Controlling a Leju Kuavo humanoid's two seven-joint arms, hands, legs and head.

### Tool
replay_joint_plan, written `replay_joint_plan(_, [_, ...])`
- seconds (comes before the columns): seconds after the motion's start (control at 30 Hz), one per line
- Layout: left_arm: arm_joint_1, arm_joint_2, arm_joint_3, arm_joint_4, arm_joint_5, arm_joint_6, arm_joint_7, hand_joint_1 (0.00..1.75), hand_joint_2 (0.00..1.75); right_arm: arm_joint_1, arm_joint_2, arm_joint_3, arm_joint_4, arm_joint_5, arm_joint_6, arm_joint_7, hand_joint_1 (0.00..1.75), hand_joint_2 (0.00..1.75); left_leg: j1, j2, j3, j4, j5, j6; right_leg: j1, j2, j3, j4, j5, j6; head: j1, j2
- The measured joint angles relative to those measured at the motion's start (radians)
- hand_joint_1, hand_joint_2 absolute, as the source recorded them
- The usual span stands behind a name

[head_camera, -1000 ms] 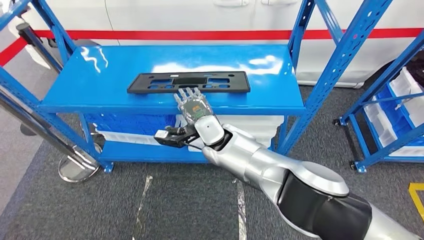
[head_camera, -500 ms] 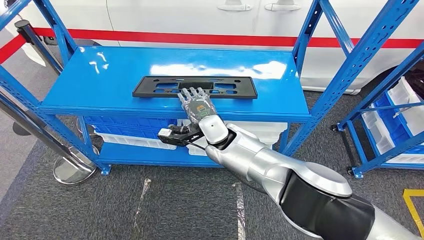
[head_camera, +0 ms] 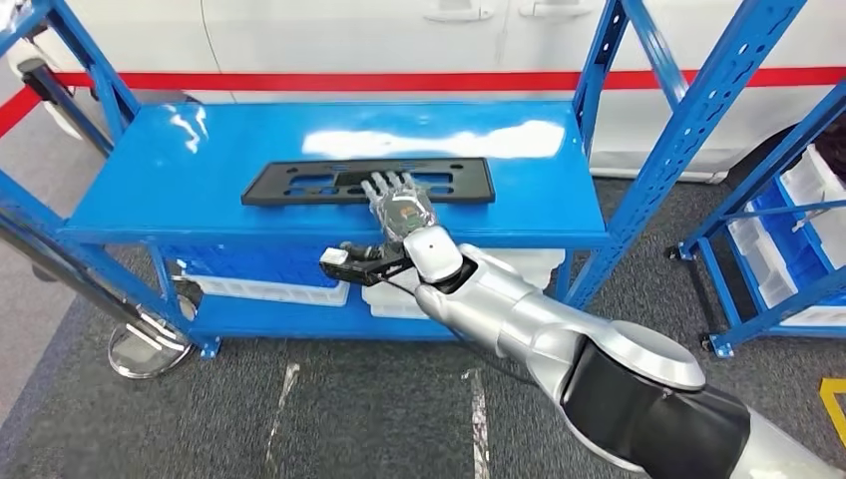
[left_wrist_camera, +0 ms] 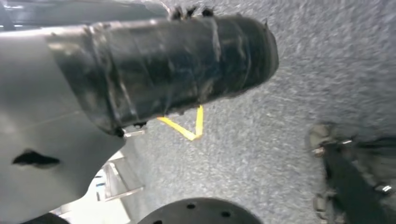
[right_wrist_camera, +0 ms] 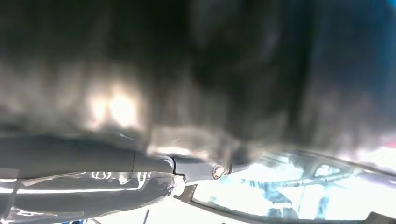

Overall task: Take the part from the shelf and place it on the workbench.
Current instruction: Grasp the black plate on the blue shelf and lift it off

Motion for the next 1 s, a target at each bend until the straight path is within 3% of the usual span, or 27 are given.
replay_joint_plan(0.03, [-0.001, 0.000, 0.000, 0.000, 0.000, 0.000, 0.000, 0.00, 0.00, 0.000, 0.000, 0.000, 0.000, 0.000, 0.000, 0.000, 0.00, 1.75, 0.000, 0.000, -0.035, 0.068, -0.025, -0.002, 0.001, 0.000, 0.003, 0.000, -0.002, -0.004, -0.001, 0.000])
replay_joint_plan(0.07, [0.000, 0.000, 0.000, 0.000, 0.000, 0.000, 0.000, 0.00, 0.00, 0.002, 0.000, 0.000, 0.000, 0.000, 0.000, -0.001, 0.00, 1.75, 0.000, 0.000, -0.067, 0.123, -0.039, -0.003, 0.003, 0.000, 0.005, 0.000, -0.004, -0.006, -0.001, 0.000])
replay_joint_plan(0.1, [0.001, 0.000, 0.000, 0.000, 0.000, 0.000, 0.000, 0.00, 0.00, 0.004, 0.000, 0.000, 0.000, 0.000, -0.001, -0.001, 0.00, 1.75, 0.000, 0.000, -0.086, 0.147, -0.034, -0.002, 0.005, 0.001, 0.008, 0.000, -0.007, -0.008, -0.001, 0.000])
replay_joint_plan(0.13, [0.002, 0.000, 0.000, 0.000, 0.000, 0.000, 0.000, 0.00, 0.00, 0.005, 0.000, 0.000, 0.000, -0.001, -0.001, -0.001, 0.00, 1.75, -0.001, 0.000, -0.086, 0.133, -0.010, 0.001, 0.006, 0.003, 0.013, 0.000, -0.009, -0.009, -0.001, 0.000])
replay_joint_plan(0.23, [0.003, 0.001, 0.000, 0.000, -0.001, 0.000, 0.000, 0.00, 0.00, 0.003, 0.000, 0.000, 0.000, 0.000, -0.003, -0.001, 0.00, 1.75, -0.007, 0.000, -0.012, -0.049, 0.098, 0.019, 0.010, 0.007, 0.027, 0.000, -0.020, -0.005, -0.001, 0.000])
replay_joint_plan(0.3, [0.001, 0.003, 0.000, 0.000, -0.001, 0.000, -0.001, 0.00, 0.00, 0.001, -0.001, 0.000, 0.001, 0.001, -0.005, -0.001, 0.00, 1.75, -0.015, 0.000, 0.020, -0.118, 0.111, 0.029, 0.012, 0.006, 0.027, -0.002, -0.022, 0.002, 0.000, 0.000])
replay_joint_plan(0.4, [-0.002, 0.002, 0.000, 0.000, -0.002, 0.000, -0.002, 0.00, 0.00, 0.000, -0.001, 0.000, 0.001, 0.002, -0.007, -0.001, 0.00, 1.75, -0.014, 0.000, 0.029, -0.136, 0.106, 0.035, 0.012, 0.003, 0.023, 0.000, -0.027, 0.018, 0.001, 0.000])
replay_joint_plan(0.47, [0.000, 0.001, -0.001, 0.000, -0.003, 0.000, -0.003, 0.00, 0.00, -0.001, -0.001, 0.000, 0.001, 0.008, -0.007, 0.000, 0.00, 1.75, -0.008, 0.002, 0.037, -0.148, 0.108, 0.042, 0.013, 0.002, -0.001, 0.052, -0.057, 0.029, 0.002, 0.000])
replay_joint_plan(0.53, [0.000, 0.001, -0.001, 0.000, -0.005, 0.001, -0.003, 0.00, 0.00, -0.002, -0.002, 0.000, 0.002, 0.016, -0.007, 0.004, 0.00, 1.75, -0.006, 0.003, 0.041, -0.151, 0.107, 0.048, 0.011, 0.000, -0.063, 0.170, -0.108, 0.037, 0.004, 0.000])
replay_joint_plan(0.6, [0.000, 0.001, -0.001, 0.000, -0.006, 0.001, -0.003, 0.00, 0.00, 0.003, -0.004, 0.000, 0.004, 0.021, -0.006, 0.007, 0.00, 1.75, -0.006, 0.003, 0.043, -0.149, 0.102, 0.052, 0.007, 0.000, -0.120, 0.262, -0.126, 0.040, 0.003, 0.000])
replay_joint_plan(0.63, [-0.001, 0.001, -0.001, 0.000, -0.006, 0.001, -0.002, 0.00, 0.00, 0.006, -0.005, 0.000, 0.005, 0.023, -0.005, 0.008, 0.00, 1.75, -0.005, 0.001, 0.045, -0.147, 0.099, 0.051, 0.005, -0.001, -0.127, 0.259, -0.108, 0.042, 0.004, 0.000])
replay_joint_plan(0.67, [-0.001, 0.001, -0.001, 0.000, -0.006, 0.001, -0.002, 0.00, 0.00, 0.007, -0.005, 0.000, 0.005, 0.025, -0.004, 0.009, 0.00, 1.75, -0.004, 0.000, 0.048, -0.144, 0.095, 0.049, 0.002, -0.001, -0.114, 0.218, -0.074, 0.042, 0.003, 0.000])
replay_joint_plan(0.73, [-0.001, 0.001, -0.001, 0.000, -0.006, 0.001, -0.002, 0.00, 0.00, 0.005, -0.006, 0.000, 0.006, 0.028, -0.003, 0.010, 0.00, 1.75, -0.004, -0.002, 0.050, -0.131, 0.081, 0.041, 0.001, -0.003, -0.062, 0.094, -0.007, 0.042, 0.004, 0.000])
replay_joint_plan(0.77, [-0.001, 0.001, -0.001, 0.000, -0.006, 0.001, -0.002, 0.00, 0.00, 0.004, -0.006, 0.000, 0.006, 0.028, -0.003, 0.011, 0.00, 1.75, -0.005, -0.003, 0.048, -0.125, 0.075, 0.036, 0.001, -0.003, -0.041, 0.049, 0.007, 0.039, 0.003, 0.000])
replay_joint_plan(0.93, [0.000, 0.000, -0.001, 0.000, -0.006, 0.000, -0.001, 0.00, 0.00, 0.006, -0.006, 0.000, 0.007, 0.031, -0.001, 0.011, 0.00, 1.75, -0.005, -0.002, 0.043, -0.114, 0.060, 0.014, 0.003, 0.001, -0.019, 0.010, 0.002, 0.013, 0.002, 0.000])
replay_joint_plan(1.0, [-0.001, -0.001, -0.001, 0.000, -0.005, 0.000, 0.000, 0.00, 0.00, 0.005, -0.005, 0.000, 0.008, 0.032, -0.001, 0.011, 0.00, 1.75, -0.004, -0.001, 0.011, -0.039, 0.020, 0.006, -0.001, 0.000, -0.009, 0.004, 0.000, 0.003, -0.002, 0.000])
